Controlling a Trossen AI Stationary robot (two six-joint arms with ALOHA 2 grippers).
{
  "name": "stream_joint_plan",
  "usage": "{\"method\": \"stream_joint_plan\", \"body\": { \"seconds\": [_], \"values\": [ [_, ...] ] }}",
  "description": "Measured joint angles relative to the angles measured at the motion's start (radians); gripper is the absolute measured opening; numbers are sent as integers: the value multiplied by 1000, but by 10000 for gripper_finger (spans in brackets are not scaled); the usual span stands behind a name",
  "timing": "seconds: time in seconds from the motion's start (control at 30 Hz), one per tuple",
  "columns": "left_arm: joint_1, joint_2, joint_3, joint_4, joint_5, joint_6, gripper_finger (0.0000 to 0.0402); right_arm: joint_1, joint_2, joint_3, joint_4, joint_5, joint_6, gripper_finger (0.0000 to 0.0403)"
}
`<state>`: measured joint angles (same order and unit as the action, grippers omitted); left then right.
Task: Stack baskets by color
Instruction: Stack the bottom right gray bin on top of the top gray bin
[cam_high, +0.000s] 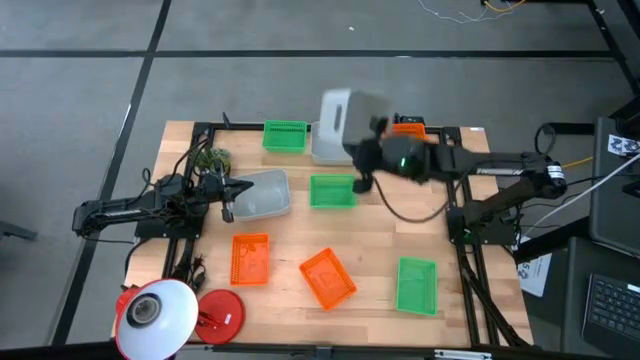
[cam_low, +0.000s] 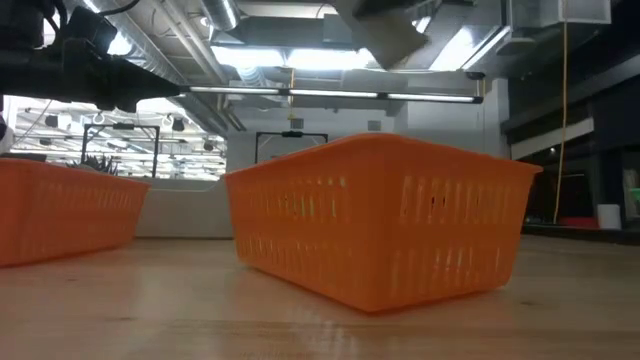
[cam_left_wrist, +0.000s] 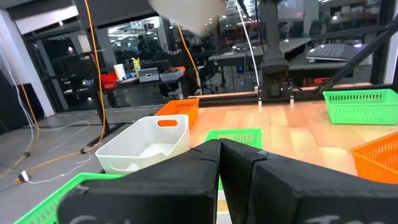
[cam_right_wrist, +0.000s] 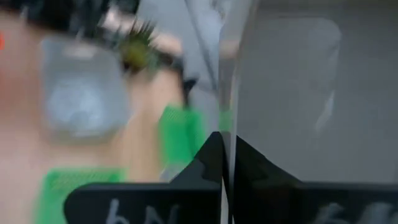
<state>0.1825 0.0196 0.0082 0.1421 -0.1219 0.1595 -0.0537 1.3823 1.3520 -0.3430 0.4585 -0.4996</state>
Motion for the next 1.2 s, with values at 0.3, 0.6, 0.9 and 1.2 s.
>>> {"method": "stream_joint_plan", "body": {
  "seconds": [0.3, 0.6, 0.9, 1.2],
  "values": [
    [0, 0, 0, -6, 0, 0, 0, -306, 248, 292, -176, -285, -55, 0],
    [0, 0, 0, -63, 0, 0, 0, -436, 557, 480, -592, -435, 1, 0],
    [0, 0, 0, -63, 0, 0, 0, -425, 640, 476, -627, -523, 54, 0],
    [0, 0, 0, -86, 0, -20, 0, -425, 648, 475, -611, -566, 54, 0]
  ]
}}
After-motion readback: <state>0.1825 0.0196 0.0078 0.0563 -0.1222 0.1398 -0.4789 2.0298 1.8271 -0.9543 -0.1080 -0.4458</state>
